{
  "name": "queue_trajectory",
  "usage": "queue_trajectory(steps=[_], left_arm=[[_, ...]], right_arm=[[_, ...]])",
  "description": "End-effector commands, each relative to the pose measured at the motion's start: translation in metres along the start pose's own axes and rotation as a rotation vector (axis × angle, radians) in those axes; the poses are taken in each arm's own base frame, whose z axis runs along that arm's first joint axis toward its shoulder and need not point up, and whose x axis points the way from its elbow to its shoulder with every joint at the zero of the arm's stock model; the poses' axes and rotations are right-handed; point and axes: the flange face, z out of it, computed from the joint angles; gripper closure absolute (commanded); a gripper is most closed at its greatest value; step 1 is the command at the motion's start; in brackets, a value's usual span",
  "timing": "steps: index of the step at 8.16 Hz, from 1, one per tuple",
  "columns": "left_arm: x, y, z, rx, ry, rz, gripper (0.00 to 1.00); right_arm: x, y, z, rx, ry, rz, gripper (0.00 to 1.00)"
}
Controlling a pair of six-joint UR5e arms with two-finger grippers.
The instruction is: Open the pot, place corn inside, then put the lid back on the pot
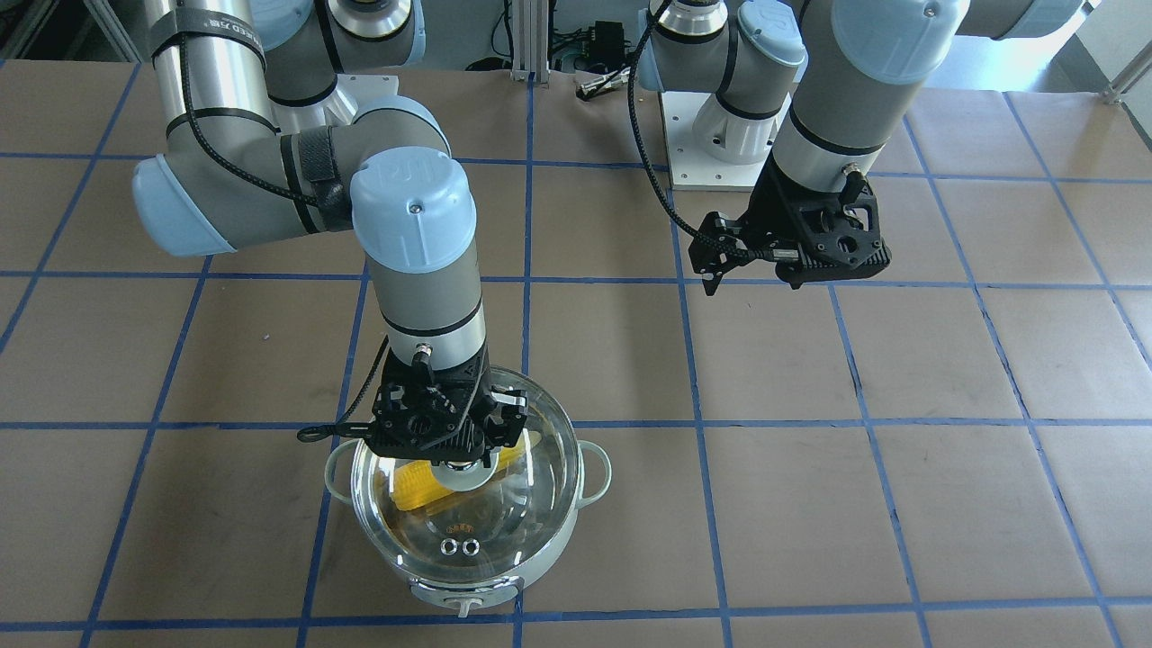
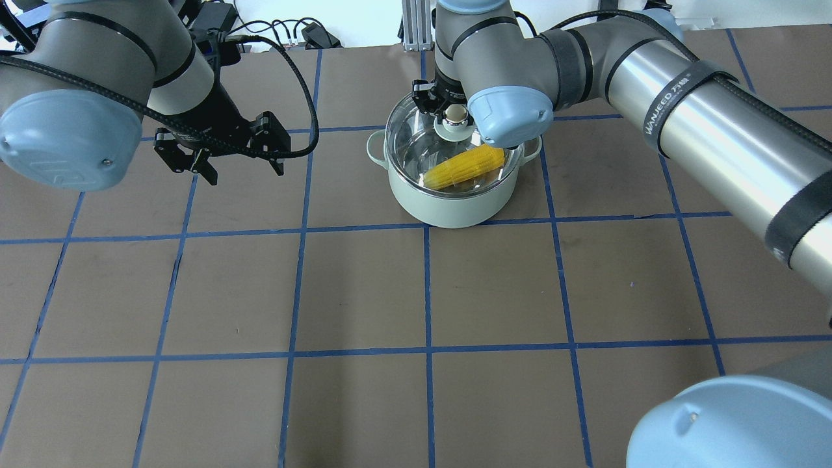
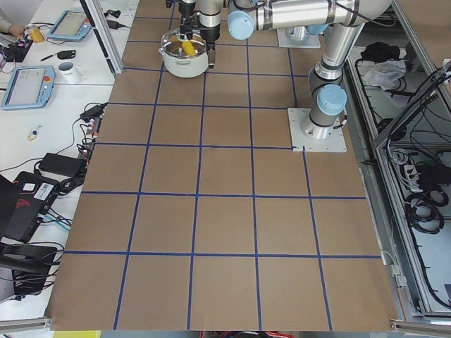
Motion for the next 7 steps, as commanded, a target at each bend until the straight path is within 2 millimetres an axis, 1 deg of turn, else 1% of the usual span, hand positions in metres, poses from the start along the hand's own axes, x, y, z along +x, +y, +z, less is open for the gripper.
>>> queue_trajectory(steps=[1, 5, 7], left_arm=[[0.0000, 0.0002, 0.0008, -0.002, 0.000, 0.000, 0.00], [-0.0004, 0.0007, 0.0023, -0.004, -0.004, 0.000, 0.00], [-0.0005, 0.0010, 0.0031, -0.006, -0.004, 0.000, 0.00]], right_arm=[[-0.0004, -0.0006, 0.0036, -0.002, 0.001, -0.001, 0.71], [-0.0004, -0.0006, 0.0047, -0.003, 0.001, 0.003, 0.71], [0.0000, -0.0001, 0.0020, -0.004, 0.003, 0.011, 0.71]])
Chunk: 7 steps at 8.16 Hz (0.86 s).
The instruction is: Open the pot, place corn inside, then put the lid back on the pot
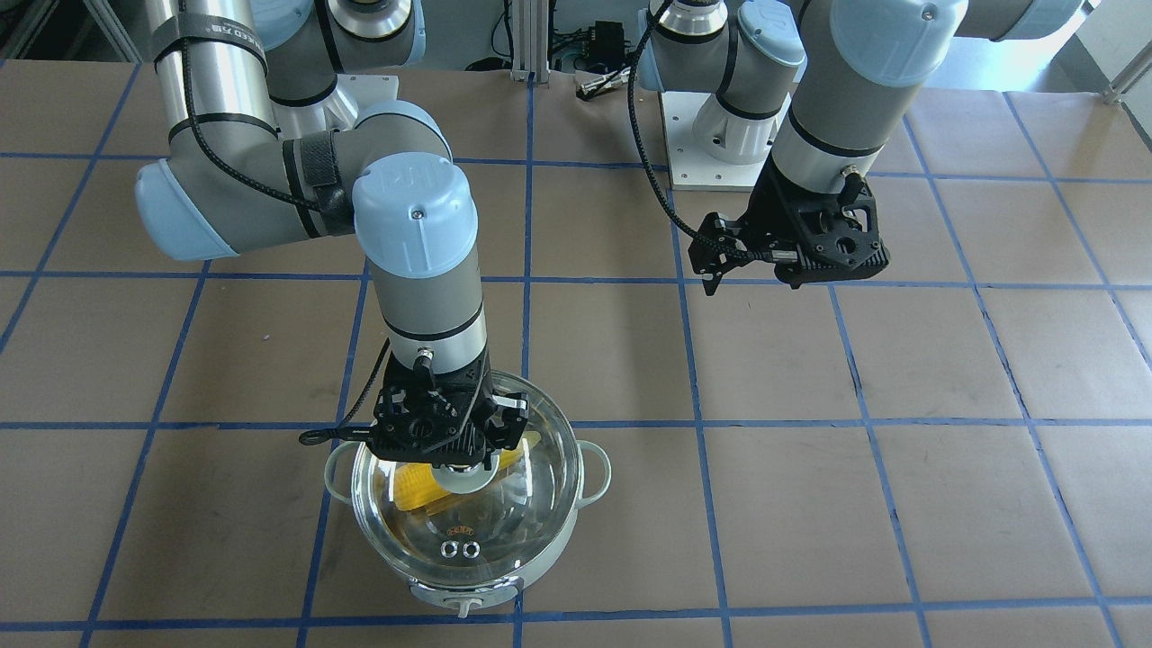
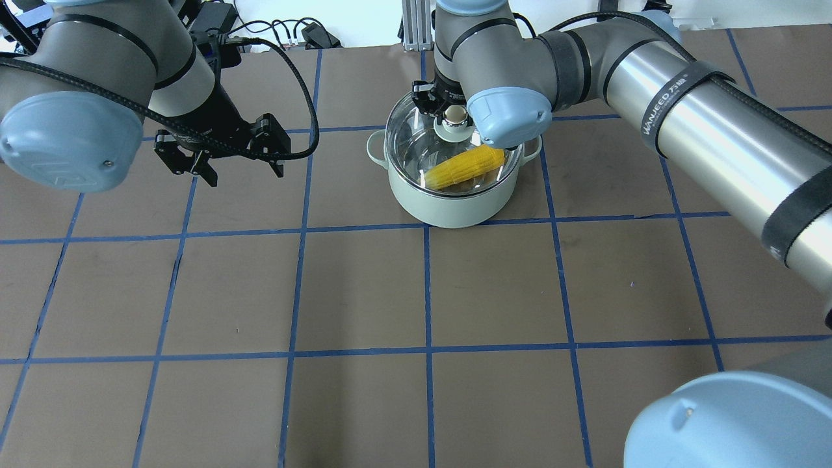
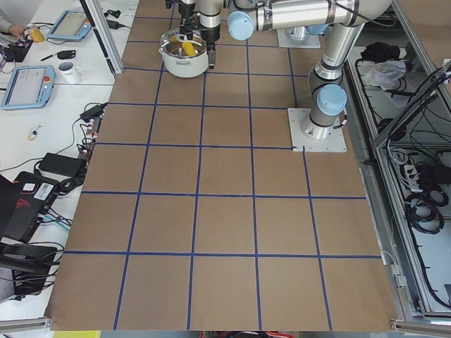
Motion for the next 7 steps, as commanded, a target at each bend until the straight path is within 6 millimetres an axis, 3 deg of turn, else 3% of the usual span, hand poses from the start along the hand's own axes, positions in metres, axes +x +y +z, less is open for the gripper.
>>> queue_trajectory(steps=[1, 7], left_arm=[[-0.0005, 0.0002, 0.0009, -0.001, -0.005, 0.005, 0.00], [0.0006, -0.0035, 0.0083, -0.019, 0.000, -0.003, 0.00]], right_arm=[[-0.0003, 0.0015, -0.0012, -0.007, 0.004, 0.008, 0.71], [-0.0024, 0.0028, 0.0009, -0.012, 0.003, 0.005, 0.71]])
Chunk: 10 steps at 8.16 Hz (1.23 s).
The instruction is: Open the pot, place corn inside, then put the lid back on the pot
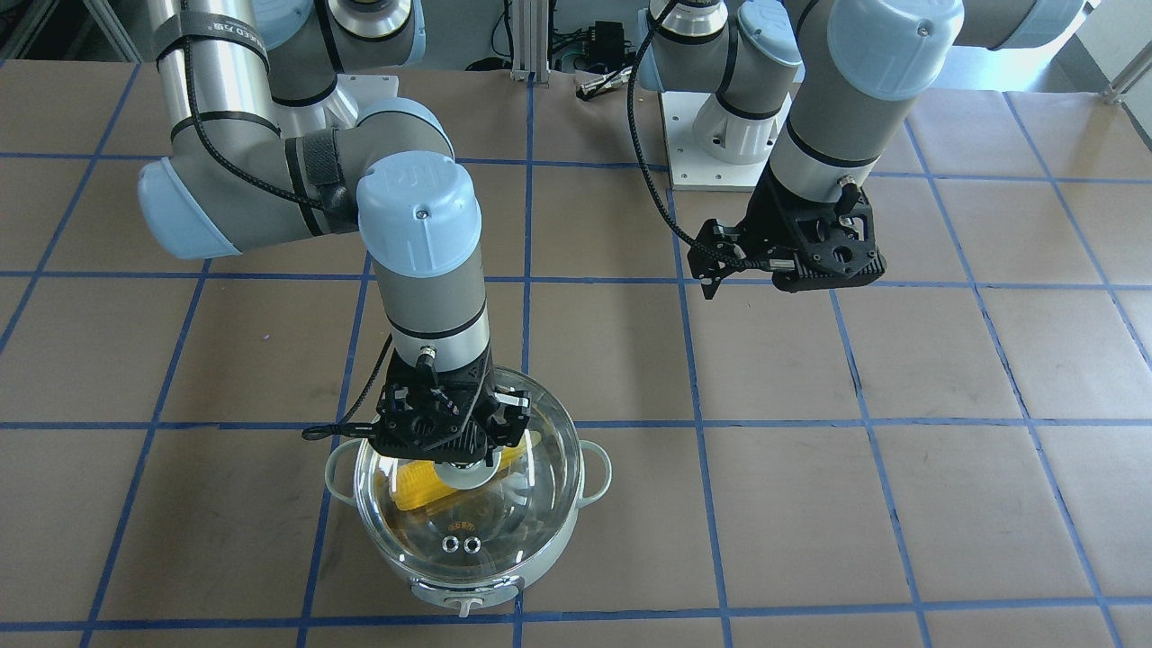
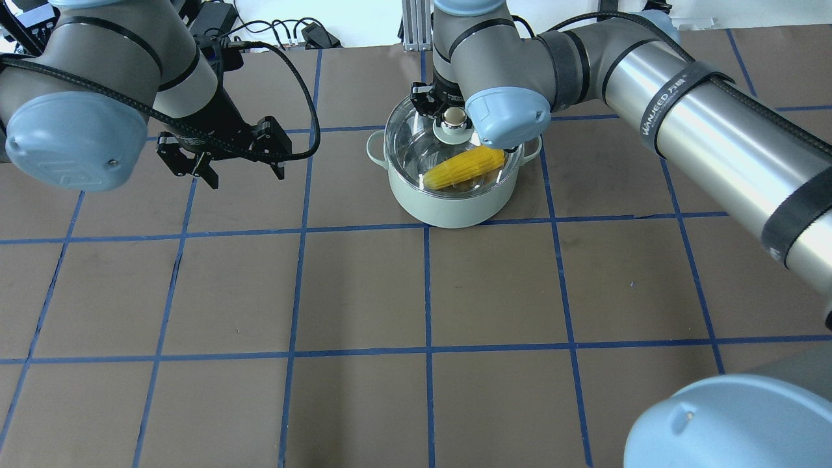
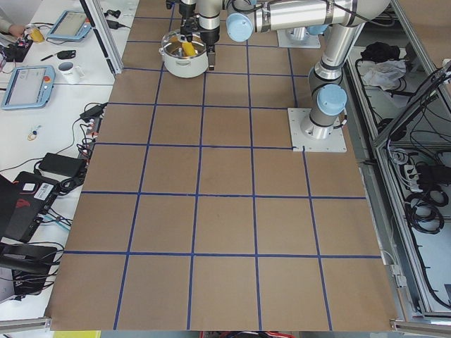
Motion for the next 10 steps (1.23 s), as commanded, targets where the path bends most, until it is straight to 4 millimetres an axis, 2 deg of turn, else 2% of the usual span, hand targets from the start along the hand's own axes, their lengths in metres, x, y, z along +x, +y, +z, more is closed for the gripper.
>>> queue_trajectory(steps=[1, 3, 5, 6, 7, 8, 9, 10], left_arm=[[0.000, -0.001, 0.001, -0.003, 0.003, -0.001, 0.00], [0.000, -0.001, 0.001, -0.003, 0.003, -0.001, 0.00], [0.000, -0.001, 0.001, -0.003, 0.002, -0.001, 0.00], [0.000, -0.001, 0.001, -0.002, 0.000, -0.001, 0.00], [0.000, -0.001, 0.001, -0.001, 0.000, -0.001, 0.00], [0.000, -0.001, 0.003, -0.004, 0.003, -0.001, 0.00], [0.000, 0.000, 0.002, -0.003, 0.003, -0.001, 0.00], [0.000, -0.001, 0.003, -0.004, 0.003, -0.001, 0.00]], right_arm=[[0.000, 0.000, 0.002, -0.002, -0.001, -0.008, 0.71], [0.000, 0.000, 0.002, -0.002, -0.001, -0.008, 0.70], [-0.001, 0.000, 0.005, -0.008, -0.004, -0.002, 0.59], [-0.001, 0.000, 0.007, -0.011, -0.004, 0.001, 0.45], [-0.001, 0.000, 0.007, -0.012, -0.004, 0.007, 0.10], [-0.002, 0.001, 0.006, -0.016, -0.011, 0.022, 0.00], [-0.001, -0.001, 0.001, -0.007, -0.014, 0.021, 0.00], [0.000, -0.002, -0.022, 0.023, -0.028, 0.015, 0.00]])
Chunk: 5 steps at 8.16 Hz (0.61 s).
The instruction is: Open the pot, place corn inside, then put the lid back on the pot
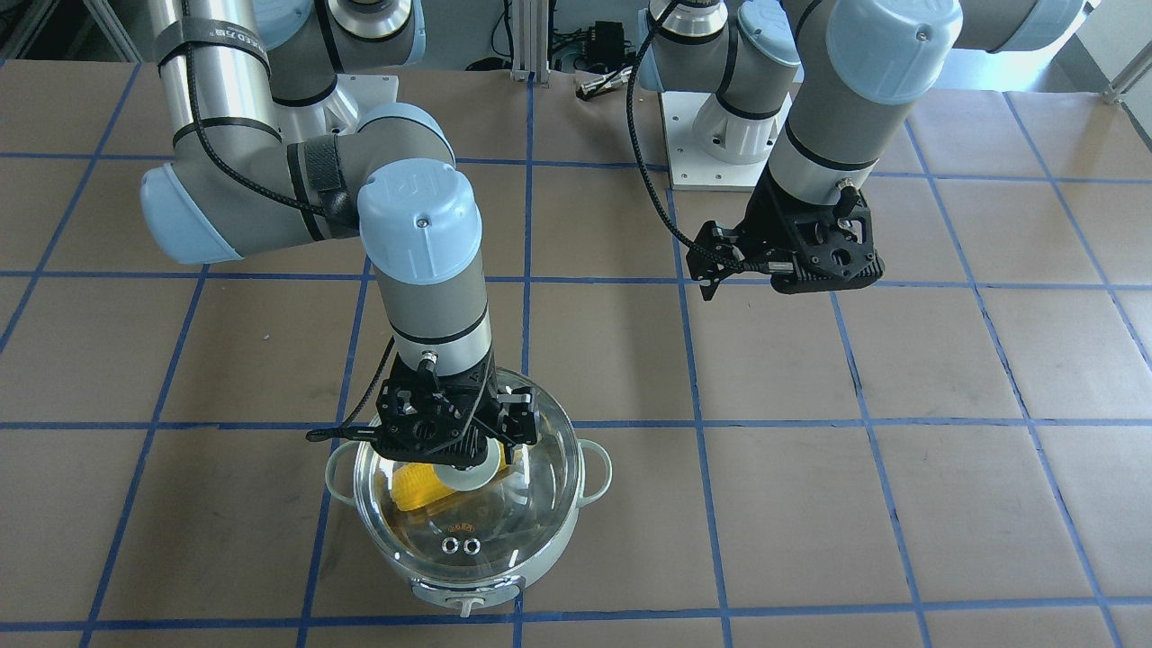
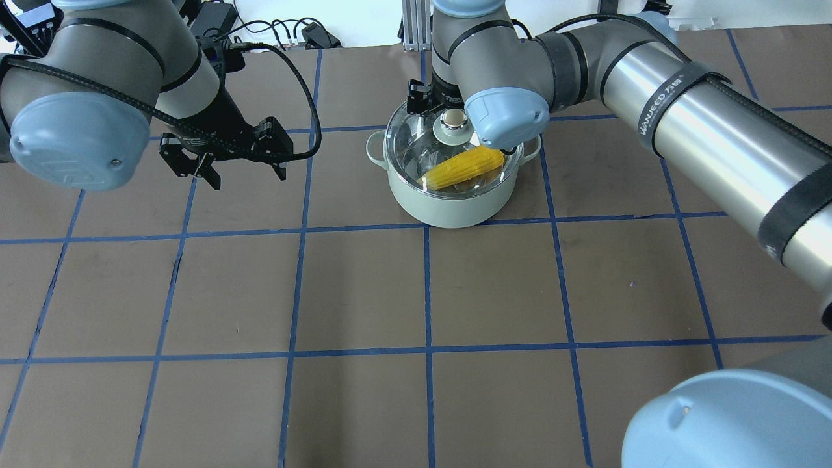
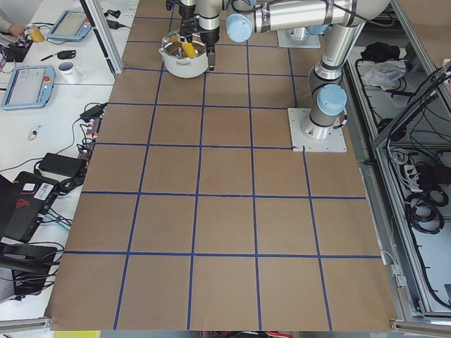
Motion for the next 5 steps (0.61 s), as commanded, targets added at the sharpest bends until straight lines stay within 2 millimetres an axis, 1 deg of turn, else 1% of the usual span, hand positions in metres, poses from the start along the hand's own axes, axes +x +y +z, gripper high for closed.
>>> queue_trajectory(steps=[1, 2, 3, 4, 5], left_arm=[[0.000, 0.000, 0.001, -0.001, -0.001, 0.000, 0.00], [0.000, 0.000, 0.001, -0.001, -0.001, 0.000, 0.00], [0.000, 0.000, 0.001, -0.001, -0.001, 0.000, 0.00], [0.000, 0.000, 0.001, -0.001, -0.001, 0.000, 0.00], [0.000, 0.000, 0.001, -0.001, -0.002, 0.000, 0.00]], right_arm=[[0.010, 0.001, -0.061, 0.067, -0.025, 0.003, 0.00], [0.028, 0.013, -0.087, 0.028, -0.002, 0.007, 0.00], [0.059, 0.025, -0.120, -0.017, 0.018, -0.041, 0.00], [0.094, 0.032, -0.151, -0.020, 0.023, -0.067, 0.00], [0.122, 0.043, -0.175, -0.044, 0.017, -0.045, 0.00]])
